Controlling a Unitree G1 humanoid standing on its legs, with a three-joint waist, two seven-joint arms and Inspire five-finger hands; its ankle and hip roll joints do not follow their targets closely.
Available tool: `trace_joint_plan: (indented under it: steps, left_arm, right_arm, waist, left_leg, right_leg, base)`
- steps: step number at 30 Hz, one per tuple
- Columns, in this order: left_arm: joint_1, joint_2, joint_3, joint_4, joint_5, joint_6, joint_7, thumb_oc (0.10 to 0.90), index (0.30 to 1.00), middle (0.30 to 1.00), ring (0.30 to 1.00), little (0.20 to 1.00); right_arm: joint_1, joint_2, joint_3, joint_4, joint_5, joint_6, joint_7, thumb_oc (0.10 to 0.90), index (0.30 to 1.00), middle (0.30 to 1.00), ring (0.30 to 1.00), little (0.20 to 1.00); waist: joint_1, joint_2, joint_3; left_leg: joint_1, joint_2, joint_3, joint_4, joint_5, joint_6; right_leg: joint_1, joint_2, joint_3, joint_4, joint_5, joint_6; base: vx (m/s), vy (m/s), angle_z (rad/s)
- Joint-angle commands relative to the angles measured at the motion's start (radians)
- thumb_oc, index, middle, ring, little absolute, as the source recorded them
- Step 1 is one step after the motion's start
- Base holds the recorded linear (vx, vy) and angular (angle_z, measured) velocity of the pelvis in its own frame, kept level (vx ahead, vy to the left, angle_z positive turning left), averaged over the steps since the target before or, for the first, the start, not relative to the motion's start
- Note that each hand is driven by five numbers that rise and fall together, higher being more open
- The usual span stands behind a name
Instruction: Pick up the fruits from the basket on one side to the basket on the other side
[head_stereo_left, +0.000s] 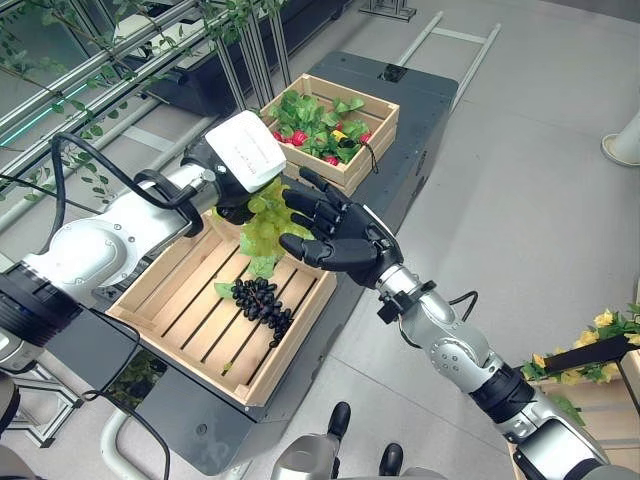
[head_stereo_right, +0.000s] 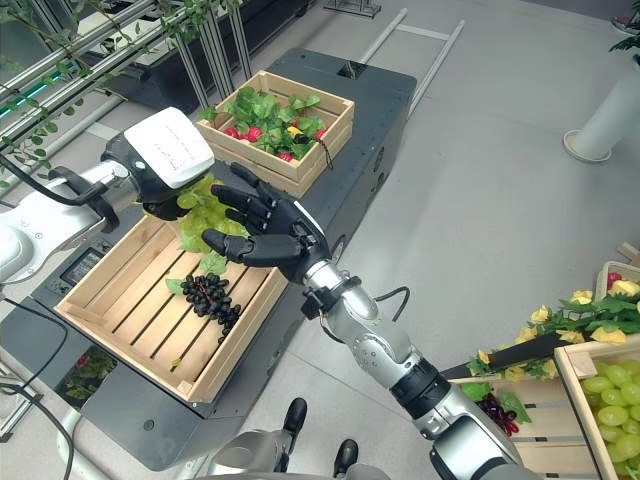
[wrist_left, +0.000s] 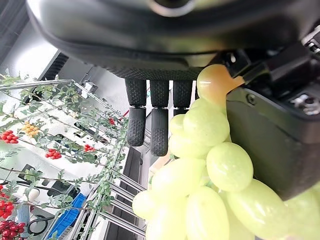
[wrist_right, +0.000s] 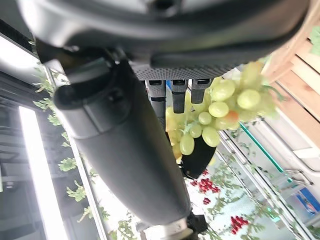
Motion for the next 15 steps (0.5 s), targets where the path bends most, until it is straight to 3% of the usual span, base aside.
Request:
trace_joint_plan:
  steps: [1, 9, 15]
  left_arm:
    - [-0.051, -0.036, 0.106, 0.102, 0.011, 0.094, 0.049, 0.4, 0.3, 0.3, 0.3, 0.3]
    - [-0.013, -0.054, 0.142, 0.135, 0.023, 0.094, 0.056, 0.4, 0.3, 0.3, 0.3, 0.3]
    - [-0.021, -0.06, 0.141, 0.124, 0.023, 0.109, 0.052, 0.4, 0.3, 0.3, 0.3, 0.3]
  right_arm:
    - [-0.033, 0.077, -0.104, -0.163, -0.089, -0.259, -0.08, 0.8, 0.9, 0.9, 0.9, 0.9]
    - [-0.01, 0.082, -0.175, -0.216, -0.236, -0.339, -0.289, 0.8, 0.9, 0.9, 0.9, 0.9]
    - [0.0, 0.058, -0.196, -0.21, -0.295, -0.28, -0.368, 0.8, 0.9, 0.9, 0.9, 0.9]
  waist:
    - [0.0, 0.011, -0.212]
    - [-0.013, 0.024, -0.216]
    - [-0.022, 0.022, -0.218]
  left_leg:
    - [0.047, -0.023, 0.057, 0.004, -0.14, -0.013]
    - [0.049, -0.022, 0.071, 0.003, -0.143, -0.011]
    - [0.054, -0.021, 0.081, 0.002, -0.146, -0.011]
  right_leg:
    - [-0.057, -0.043, 0.002, 0.012, 0.026, 0.045]
    - [-0.062, -0.046, 0.009, 0.012, 0.026, 0.047]
    - [-0.062, -0.047, 0.01, 0.011, 0.027, 0.048]
  base:
    - [0.0, 0.0, 0.0]
    - [0.0, 0.0, 0.0]
    - [0.0, 0.0, 0.0]
